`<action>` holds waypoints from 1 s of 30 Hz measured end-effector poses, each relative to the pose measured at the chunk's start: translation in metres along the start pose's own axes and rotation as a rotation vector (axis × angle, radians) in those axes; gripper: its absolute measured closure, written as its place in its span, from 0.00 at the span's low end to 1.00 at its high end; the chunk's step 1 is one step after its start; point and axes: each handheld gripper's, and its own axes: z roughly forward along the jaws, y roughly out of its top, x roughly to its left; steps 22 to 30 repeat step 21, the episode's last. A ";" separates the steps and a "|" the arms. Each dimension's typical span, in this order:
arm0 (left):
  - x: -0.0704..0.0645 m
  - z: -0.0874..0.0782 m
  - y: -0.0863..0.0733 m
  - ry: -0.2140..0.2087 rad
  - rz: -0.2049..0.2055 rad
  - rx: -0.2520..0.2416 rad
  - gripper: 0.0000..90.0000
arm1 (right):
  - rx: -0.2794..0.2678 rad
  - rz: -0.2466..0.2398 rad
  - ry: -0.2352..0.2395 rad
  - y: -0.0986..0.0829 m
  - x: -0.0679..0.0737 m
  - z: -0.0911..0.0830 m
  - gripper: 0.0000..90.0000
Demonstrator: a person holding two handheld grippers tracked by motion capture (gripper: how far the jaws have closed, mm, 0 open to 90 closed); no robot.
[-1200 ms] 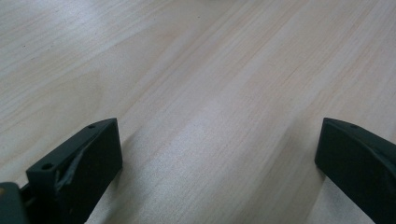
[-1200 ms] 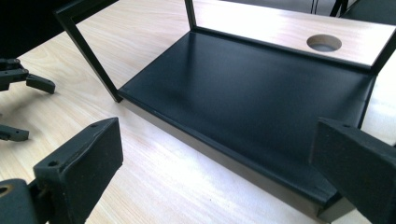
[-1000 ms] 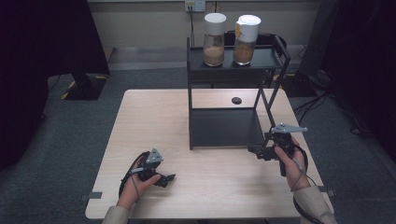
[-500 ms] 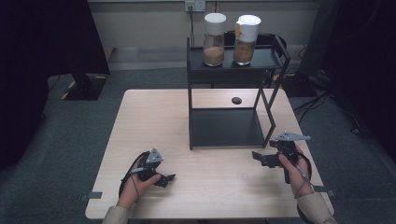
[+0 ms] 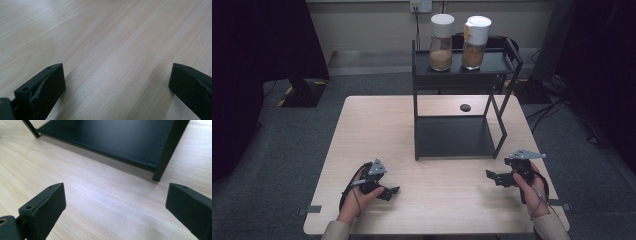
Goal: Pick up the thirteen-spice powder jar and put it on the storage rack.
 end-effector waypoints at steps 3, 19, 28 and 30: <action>0.000 0.000 0.000 0.000 0.000 0.000 0.00 | 0.013 -0.014 -0.011 -0.004 0.000 -0.001 0.02; 0.000 0.000 0.000 0.000 0.000 0.000 0.00 | 0.119 -0.110 -0.081 -0.025 -0.003 -0.012 0.02; 0.000 0.000 0.000 -0.001 0.000 0.001 0.00 | 0.123 -0.101 -0.083 -0.026 -0.004 -0.014 0.02; 0.000 0.000 0.000 -0.001 0.000 0.001 0.00 | 0.123 -0.101 -0.083 -0.026 -0.004 -0.014 0.02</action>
